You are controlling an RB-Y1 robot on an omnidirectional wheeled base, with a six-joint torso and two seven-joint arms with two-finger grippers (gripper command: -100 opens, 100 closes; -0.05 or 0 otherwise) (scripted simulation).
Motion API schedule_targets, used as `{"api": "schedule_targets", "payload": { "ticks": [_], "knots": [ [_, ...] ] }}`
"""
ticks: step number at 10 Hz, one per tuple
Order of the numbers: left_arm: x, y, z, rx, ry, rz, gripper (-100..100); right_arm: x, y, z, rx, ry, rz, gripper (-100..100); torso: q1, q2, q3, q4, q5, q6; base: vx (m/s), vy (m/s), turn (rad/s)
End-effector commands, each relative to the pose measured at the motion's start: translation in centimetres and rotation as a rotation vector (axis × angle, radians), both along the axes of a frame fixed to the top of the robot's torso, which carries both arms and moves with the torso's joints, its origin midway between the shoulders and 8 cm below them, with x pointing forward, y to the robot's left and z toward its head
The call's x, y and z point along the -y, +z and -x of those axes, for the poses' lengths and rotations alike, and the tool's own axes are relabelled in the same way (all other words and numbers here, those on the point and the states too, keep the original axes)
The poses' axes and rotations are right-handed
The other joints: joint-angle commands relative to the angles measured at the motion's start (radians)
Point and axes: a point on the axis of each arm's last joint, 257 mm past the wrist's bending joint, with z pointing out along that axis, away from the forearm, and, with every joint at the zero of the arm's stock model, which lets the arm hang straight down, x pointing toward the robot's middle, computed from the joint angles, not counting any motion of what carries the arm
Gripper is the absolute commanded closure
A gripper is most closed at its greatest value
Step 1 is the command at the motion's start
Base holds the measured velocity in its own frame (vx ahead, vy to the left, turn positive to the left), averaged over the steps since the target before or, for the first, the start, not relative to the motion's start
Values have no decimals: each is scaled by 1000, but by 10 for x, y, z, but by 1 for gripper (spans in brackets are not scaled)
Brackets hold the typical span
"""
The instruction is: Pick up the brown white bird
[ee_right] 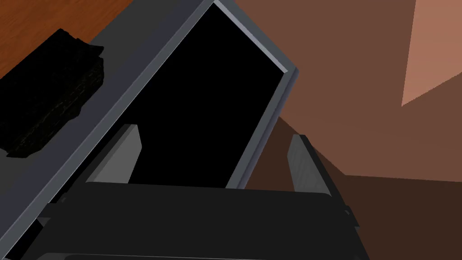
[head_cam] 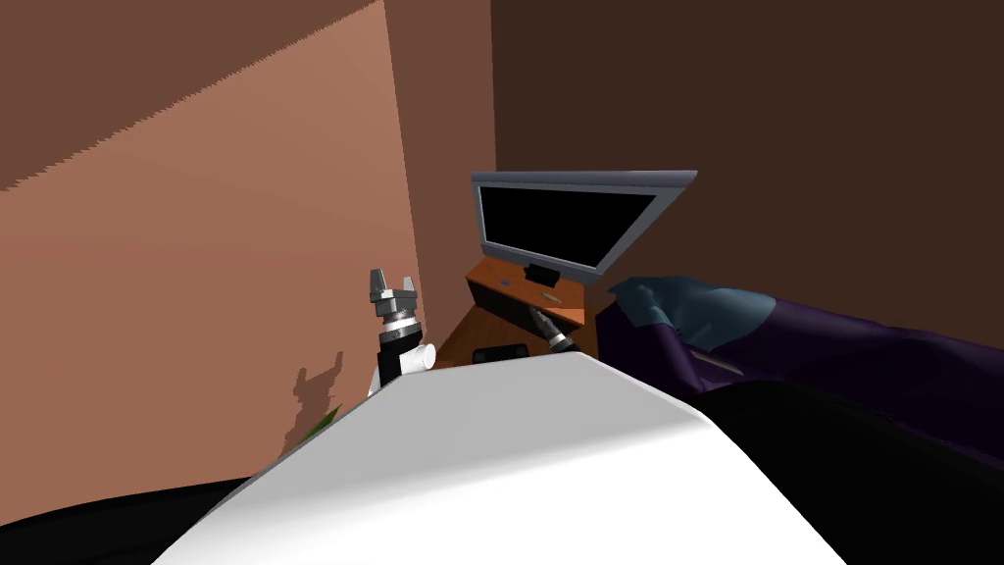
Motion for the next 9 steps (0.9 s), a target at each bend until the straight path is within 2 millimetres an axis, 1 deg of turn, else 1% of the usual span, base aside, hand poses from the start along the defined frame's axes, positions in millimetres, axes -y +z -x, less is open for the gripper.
{"api": "schedule_targets", "payload": {
  "ticks": [1,2,3,4,5,6,7,8,9],
  "knots": [
    [0,0,0,0,0,0,0,8,-36,20,-64,18,108,-100,0,0,0,0,0,0,-2,1,217],
    [0,0,0,0,0,0,0,21,-66,36,-128,27,191,-100,0,0,0,0,0,0,4,1,387],
    [0,0,0,0,0,0,0,21,-71,38,-134,33,207,-100,0,0,0,0,0,-1,5,-6,104],
    [0,0,0,0,0,0,0,34,-97,55,-188,54,303,-100,0,0,0,0,0,0,9,6,186],
    [0,0,0,0,0,0,0,35,-100,57,-195,54,306,-100,0,-1,-1,0,0,0,8,2,134],
    [0,0,0,0,0,0,0,49,-123,74,-243,80,403,-100,0,-1,-1,0,0,0,11,9,242],
    [0,0,0,0,0,0,0,51,-128,78,-256,78,405,-100,0,-1,-1,0,0,0,10,2,108],
    [0,0,0,0,0,0,0,69,-153,100,-314,106,503,-100,0,-1,-1,0,0,0,16,11,260],
    [0,0,0,0,0,0,0,69,-154,101,-317,106,504,-100,1,-1,-1,0,0,0,15,2,114]
  ]
}}
